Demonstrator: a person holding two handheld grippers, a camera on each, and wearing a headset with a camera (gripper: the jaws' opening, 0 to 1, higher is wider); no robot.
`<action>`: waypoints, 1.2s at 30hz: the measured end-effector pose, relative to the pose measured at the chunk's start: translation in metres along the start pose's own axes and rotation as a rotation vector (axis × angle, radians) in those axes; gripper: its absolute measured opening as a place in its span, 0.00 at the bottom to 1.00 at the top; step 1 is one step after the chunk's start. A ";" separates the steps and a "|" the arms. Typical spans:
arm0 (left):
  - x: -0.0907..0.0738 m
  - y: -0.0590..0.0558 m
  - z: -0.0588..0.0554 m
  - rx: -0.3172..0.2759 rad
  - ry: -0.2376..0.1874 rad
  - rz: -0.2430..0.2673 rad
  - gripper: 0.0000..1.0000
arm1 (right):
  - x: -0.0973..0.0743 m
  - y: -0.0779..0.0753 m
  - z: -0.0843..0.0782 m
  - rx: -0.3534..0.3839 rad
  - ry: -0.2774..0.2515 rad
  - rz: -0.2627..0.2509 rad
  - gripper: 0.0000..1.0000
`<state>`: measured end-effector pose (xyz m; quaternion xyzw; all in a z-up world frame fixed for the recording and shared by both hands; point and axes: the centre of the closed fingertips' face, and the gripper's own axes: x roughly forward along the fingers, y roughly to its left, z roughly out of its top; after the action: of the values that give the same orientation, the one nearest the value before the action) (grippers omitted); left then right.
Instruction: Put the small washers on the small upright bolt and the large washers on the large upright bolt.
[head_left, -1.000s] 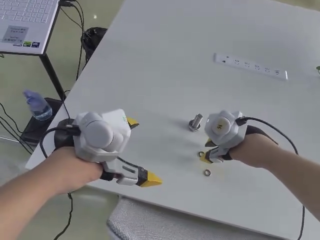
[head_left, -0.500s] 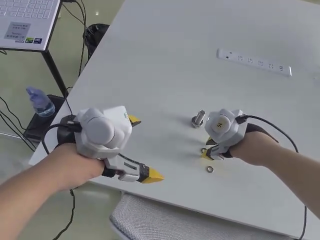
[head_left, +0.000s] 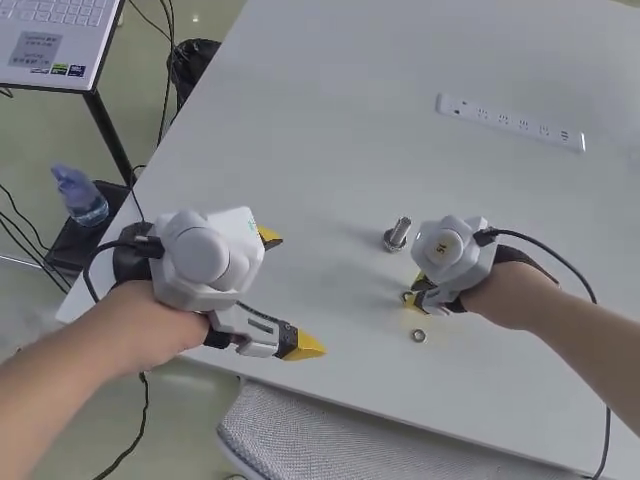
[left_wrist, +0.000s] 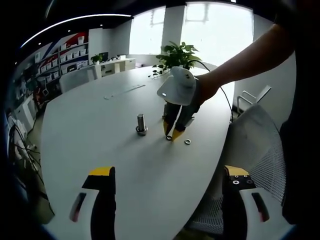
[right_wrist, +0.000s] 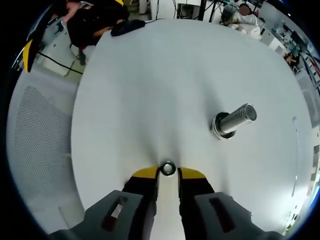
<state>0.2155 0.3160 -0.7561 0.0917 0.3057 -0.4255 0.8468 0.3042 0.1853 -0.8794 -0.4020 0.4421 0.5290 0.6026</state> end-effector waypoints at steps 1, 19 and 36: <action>0.000 0.000 0.000 -0.002 0.001 0.000 0.88 | 0.000 0.000 -0.001 0.000 0.005 -0.001 0.16; -0.001 0.001 -0.002 -0.003 0.003 -0.003 0.85 | -0.002 0.000 -0.001 0.052 0.142 0.008 0.15; -0.001 -0.001 -0.002 -0.011 -0.005 0.008 0.84 | -0.002 -0.003 0.000 0.094 0.100 -0.009 0.12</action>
<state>0.2130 0.3171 -0.7571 0.0873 0.3054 -0.4207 0.8498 0.3072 0.1841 -0.8774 -0.4010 0.4943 0.4841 0.6004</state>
